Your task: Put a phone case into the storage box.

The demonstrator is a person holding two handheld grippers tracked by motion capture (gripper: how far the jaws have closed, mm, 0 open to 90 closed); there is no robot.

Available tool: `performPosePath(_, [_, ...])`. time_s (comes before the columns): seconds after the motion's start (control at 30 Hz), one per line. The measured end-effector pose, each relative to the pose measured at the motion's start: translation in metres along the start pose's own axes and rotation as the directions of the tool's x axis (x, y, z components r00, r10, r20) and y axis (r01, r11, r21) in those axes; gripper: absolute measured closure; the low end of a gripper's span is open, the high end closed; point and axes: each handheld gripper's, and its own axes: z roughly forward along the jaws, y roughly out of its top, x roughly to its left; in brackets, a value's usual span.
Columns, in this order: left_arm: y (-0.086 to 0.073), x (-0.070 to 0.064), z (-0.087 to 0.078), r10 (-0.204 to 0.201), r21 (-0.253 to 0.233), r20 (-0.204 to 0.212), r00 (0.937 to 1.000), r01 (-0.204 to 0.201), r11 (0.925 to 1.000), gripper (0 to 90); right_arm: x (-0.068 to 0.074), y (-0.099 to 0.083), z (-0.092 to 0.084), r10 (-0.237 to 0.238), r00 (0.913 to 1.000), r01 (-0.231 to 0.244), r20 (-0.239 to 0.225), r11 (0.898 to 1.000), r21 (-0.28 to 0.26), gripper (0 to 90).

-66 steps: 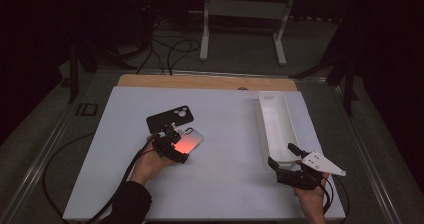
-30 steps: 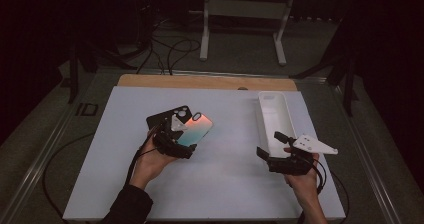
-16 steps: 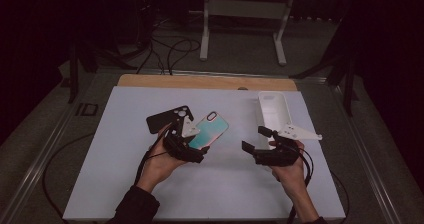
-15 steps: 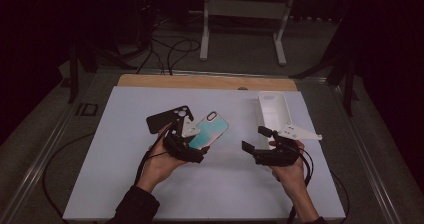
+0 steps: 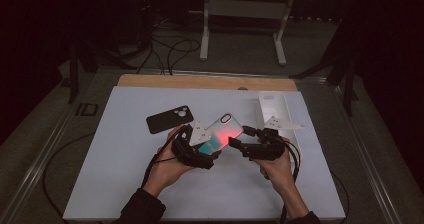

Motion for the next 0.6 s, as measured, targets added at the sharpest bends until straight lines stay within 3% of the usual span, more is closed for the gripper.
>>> performPosePath(0.2, [0.003,-0.007,0.002,0.009,-0.027,0.021,0.9997,-0.009,0.9996,17.1,0.003,0.002,0.006,0.044,0.9986,-0.043,-0.028,0.999,0.016,46.8])
performPosePath(0.43, [0.002,-0.008,0.006,0.011,-0.012,0.024,0.9997,-0.01,0.9999,17.1,0.005,0.003,0.009,0.077,0.9955,-0.077,-0.055,0.997,0.016,67.2])
performPosePath(0.6, [0.001,-0.011,0.011,0.014,0.009,0.019,0.9997,-0.014,0.9999,17.2,0.012,0.004,0.014,0.066,0.9941,-0.063,-0.086,0.997,0.035,80.1])
